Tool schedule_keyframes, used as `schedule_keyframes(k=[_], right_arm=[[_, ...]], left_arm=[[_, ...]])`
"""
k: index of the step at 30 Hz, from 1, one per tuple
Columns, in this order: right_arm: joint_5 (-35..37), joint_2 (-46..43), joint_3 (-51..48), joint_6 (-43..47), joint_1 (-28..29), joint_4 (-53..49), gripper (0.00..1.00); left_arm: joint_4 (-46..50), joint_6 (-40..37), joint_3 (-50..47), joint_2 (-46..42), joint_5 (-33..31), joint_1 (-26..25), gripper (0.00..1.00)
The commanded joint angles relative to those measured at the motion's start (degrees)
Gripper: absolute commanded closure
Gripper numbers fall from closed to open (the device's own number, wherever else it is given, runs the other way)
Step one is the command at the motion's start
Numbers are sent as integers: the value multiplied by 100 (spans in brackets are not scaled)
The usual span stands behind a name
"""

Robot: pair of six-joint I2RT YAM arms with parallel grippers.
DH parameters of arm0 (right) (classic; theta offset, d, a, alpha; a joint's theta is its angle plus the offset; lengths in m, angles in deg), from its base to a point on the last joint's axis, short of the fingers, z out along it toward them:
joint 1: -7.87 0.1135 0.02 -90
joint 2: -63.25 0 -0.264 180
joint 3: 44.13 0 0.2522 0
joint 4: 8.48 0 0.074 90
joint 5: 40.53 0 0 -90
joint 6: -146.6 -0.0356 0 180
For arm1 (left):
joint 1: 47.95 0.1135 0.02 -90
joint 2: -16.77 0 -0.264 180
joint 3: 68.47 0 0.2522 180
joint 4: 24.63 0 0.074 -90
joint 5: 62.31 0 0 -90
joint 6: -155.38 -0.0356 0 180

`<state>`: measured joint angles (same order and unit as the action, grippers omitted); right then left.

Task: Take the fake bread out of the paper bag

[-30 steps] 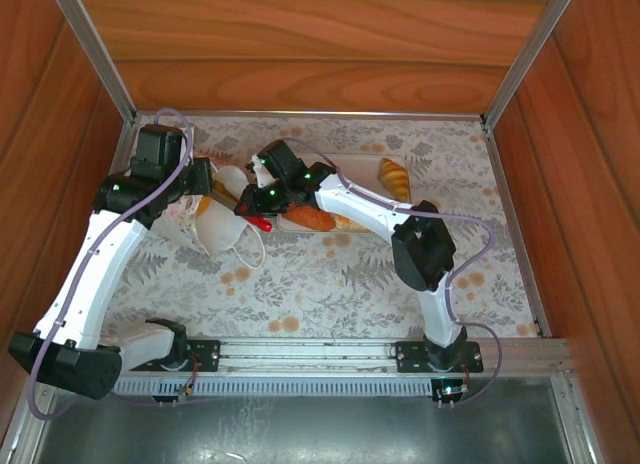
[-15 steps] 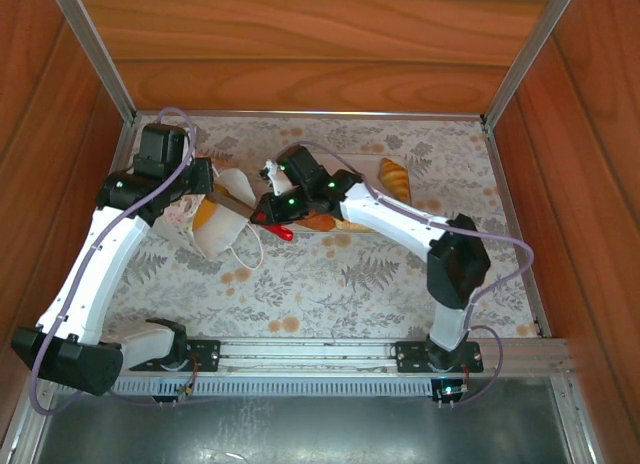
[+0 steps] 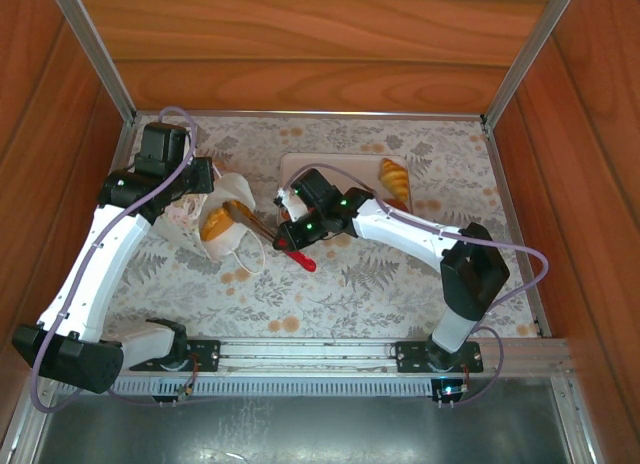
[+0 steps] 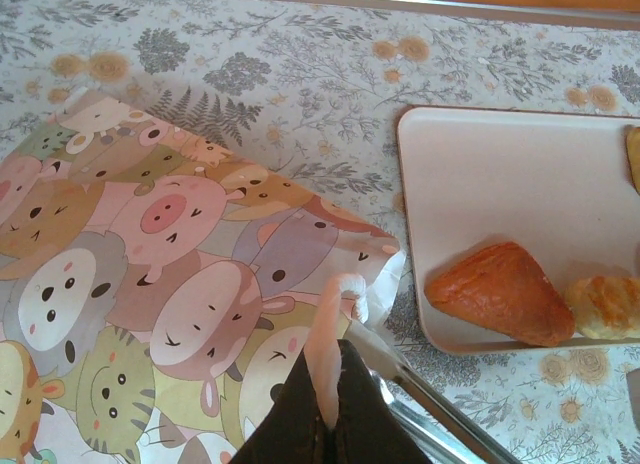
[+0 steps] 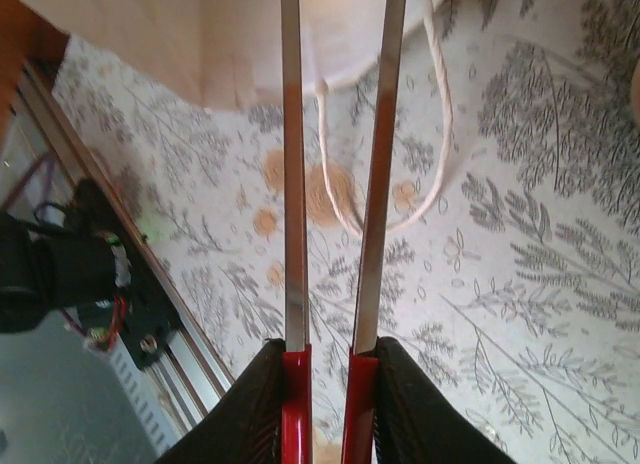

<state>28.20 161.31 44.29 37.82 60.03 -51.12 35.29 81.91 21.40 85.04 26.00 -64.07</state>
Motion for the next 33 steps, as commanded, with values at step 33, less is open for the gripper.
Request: schedule_keyframes(k=[33], right_arm=[[300, -851, 411, 1051, 48, -1386, 61]], left_arm=[[-71, 69, 70, -59, 11, 47, 100]])
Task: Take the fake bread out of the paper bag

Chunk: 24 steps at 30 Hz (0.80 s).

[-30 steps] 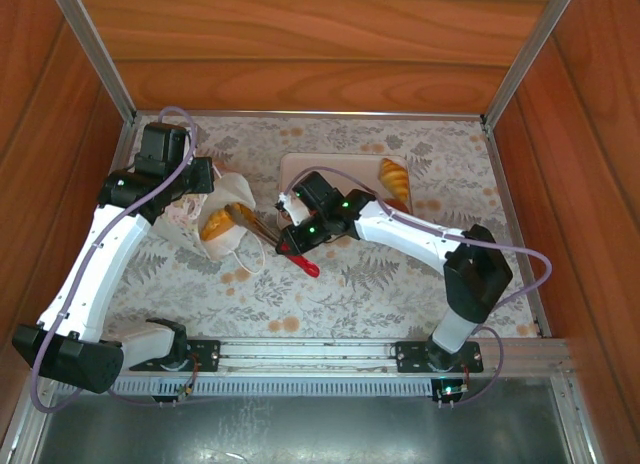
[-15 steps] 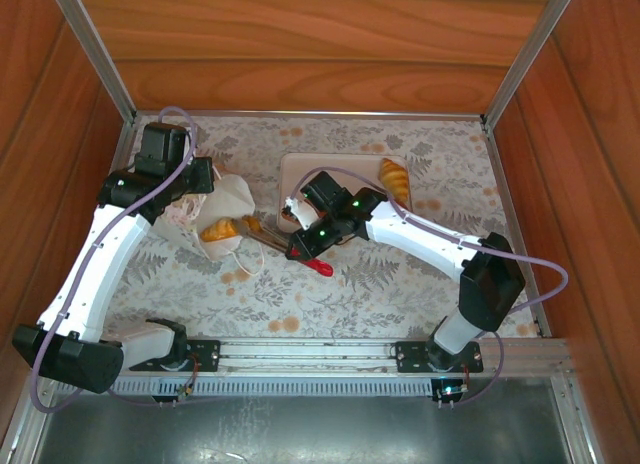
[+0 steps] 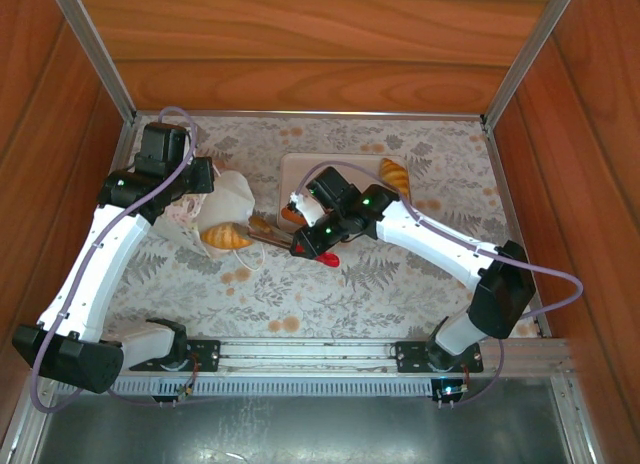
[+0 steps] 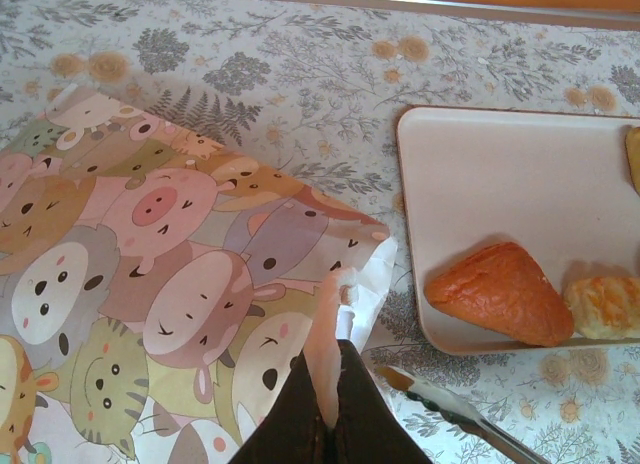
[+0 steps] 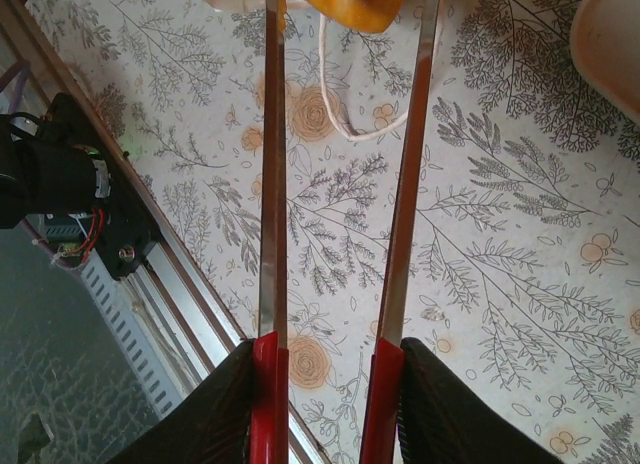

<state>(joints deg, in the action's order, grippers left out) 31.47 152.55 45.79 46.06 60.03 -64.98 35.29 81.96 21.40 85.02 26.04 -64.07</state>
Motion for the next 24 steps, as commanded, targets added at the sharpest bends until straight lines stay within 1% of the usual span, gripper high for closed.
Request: schedule_keyframes(k=[1, 5, 9, 10, 13, 20, 24], right_arm=[[-28, 65, 324, 290, 53, -43, 60], [-19, 255, 682, 736, 57, -249, 56], [-60, 545, 1230, 1346, 66, -849, 53], [-23, 820, 1397, 1502, 75, -1068, 52], [228, 1107, 1771, 1801, 101, -1545, 51], [723, 1555, 2397, 2160, 167, -1969, 49], [854, 1769, 2675, 2287, 240, -2115, 47]], left_arm=[[-71, 65, 70, -57, 22, 48, 100], [-79, 56, 87, -34, 38, 48, 100], [-75, 40, 104, -37, 60, 47, 100], [-78, 38, 99, -46, 51, 47, 100], [-80, 45, 88, -66, 50, 48, 100], [-80, 54, 62, -80, 43, 48, 100], [-79, 52, 61, -101, 16, 53, 100]])
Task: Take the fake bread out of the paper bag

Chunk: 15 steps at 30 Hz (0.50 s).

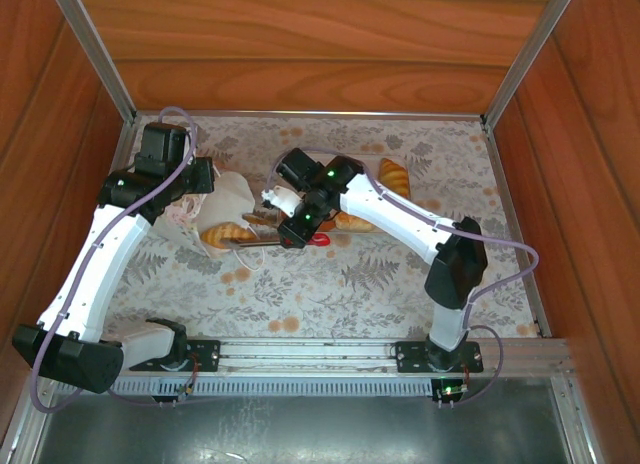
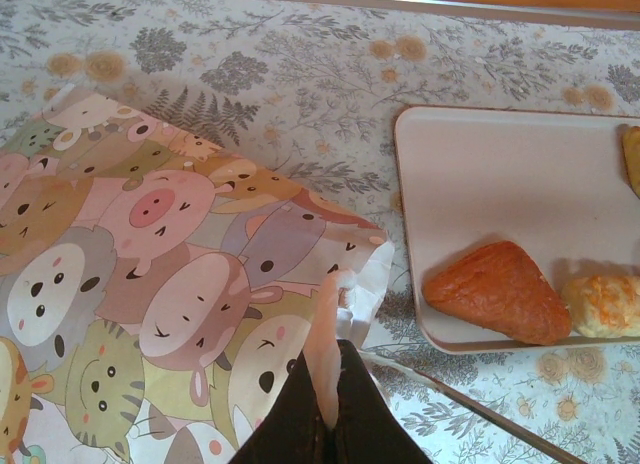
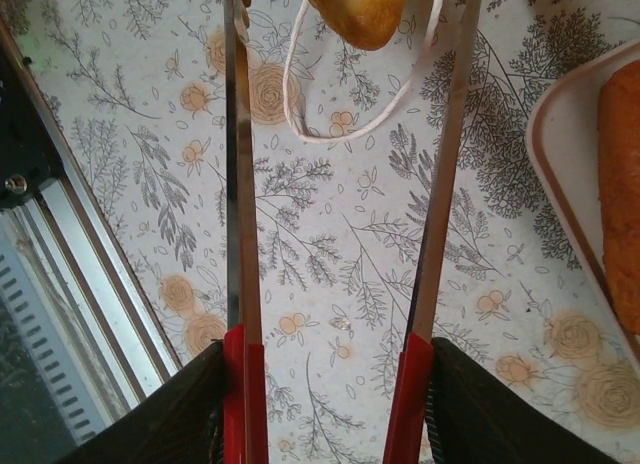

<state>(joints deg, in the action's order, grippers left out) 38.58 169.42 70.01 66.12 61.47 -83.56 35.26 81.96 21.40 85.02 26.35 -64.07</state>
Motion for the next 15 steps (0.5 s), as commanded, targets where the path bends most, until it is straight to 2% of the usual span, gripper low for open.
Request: schedule_keyframes(k=[1, 9, 15], right_arm=[[174, 130, 304, 300, 115, -279, 48], [120, 608, 804, 427, 181, -536, 49], [123, 554, 915, 286, 194, -483, 60]], left_arm=[[-78, 42, 61, -112, -15, 49, 100], [-76, 65, 70, -102, 21, 52, 100], [-87, 56, 52, -115, -6, 48, 100]])
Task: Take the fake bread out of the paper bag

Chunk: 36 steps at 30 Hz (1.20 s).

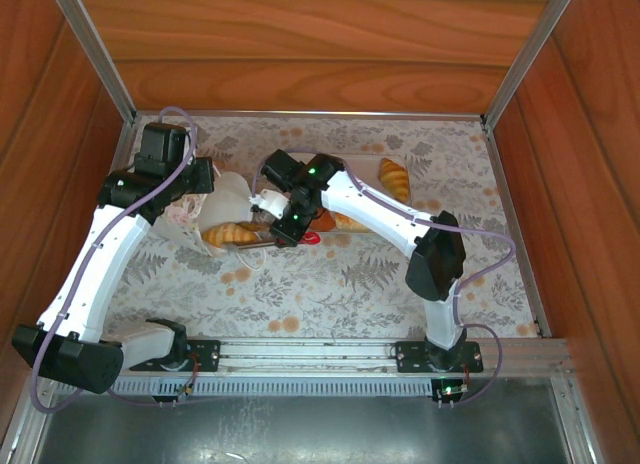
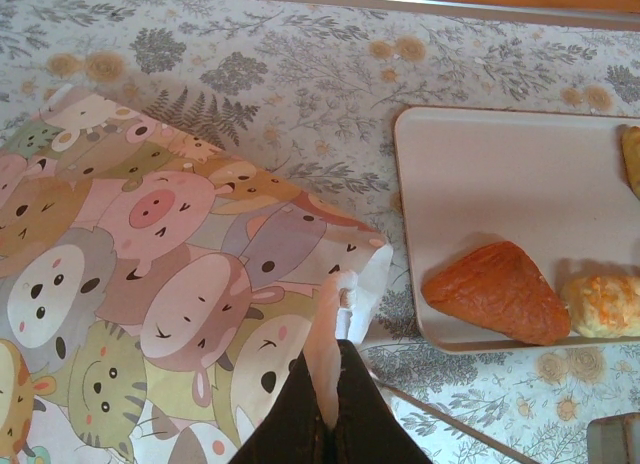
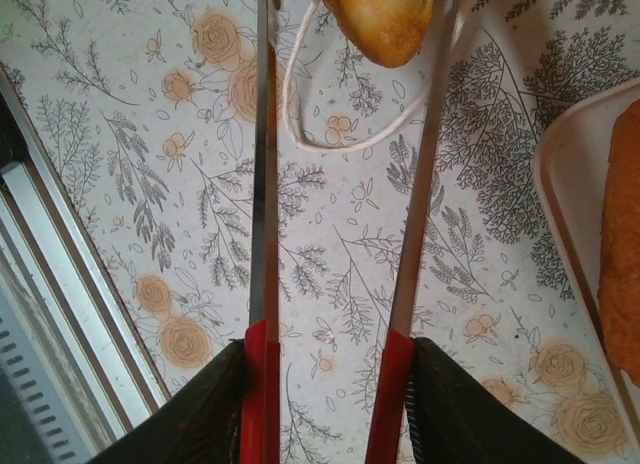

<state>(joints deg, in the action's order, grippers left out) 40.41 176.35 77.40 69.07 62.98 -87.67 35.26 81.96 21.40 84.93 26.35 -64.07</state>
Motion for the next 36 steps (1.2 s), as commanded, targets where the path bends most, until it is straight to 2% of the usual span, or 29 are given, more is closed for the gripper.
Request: schedule_keyframes(k=[1, 14, 21, 26, 29, 32, 36], right_arm=[[-68, -199, 144, -57, 43, -17, 62], [-345, -1467, -912, -738, 35, 605, 66], [-18, -2598, -1919, -1233, 13, 619, 67], [598, -3596, -2595, -1822, -153, 366, 67], [879, -4065, -2772, -2072, -473, 101, 67], [914, -4402, -2990, -2164, -1094, 65, 67], [865, -4344, -3092, -2221, -1942, 95, 67]], left_arm=[[-87, 56, 50, -103, -5, 48, 100], [-87, 47, 48, -129, -34, 52, 100], [-95, 38, 70, -99, -41, 47, 100], [-104, 38, 44, -108, -83, 43, 100], [-130, 38, 24, -85, -85, 48, 100], [-172, 45, 26, -42, -44, 47, 100], [-199, 47, 28, -35, 21, 44, 100]])
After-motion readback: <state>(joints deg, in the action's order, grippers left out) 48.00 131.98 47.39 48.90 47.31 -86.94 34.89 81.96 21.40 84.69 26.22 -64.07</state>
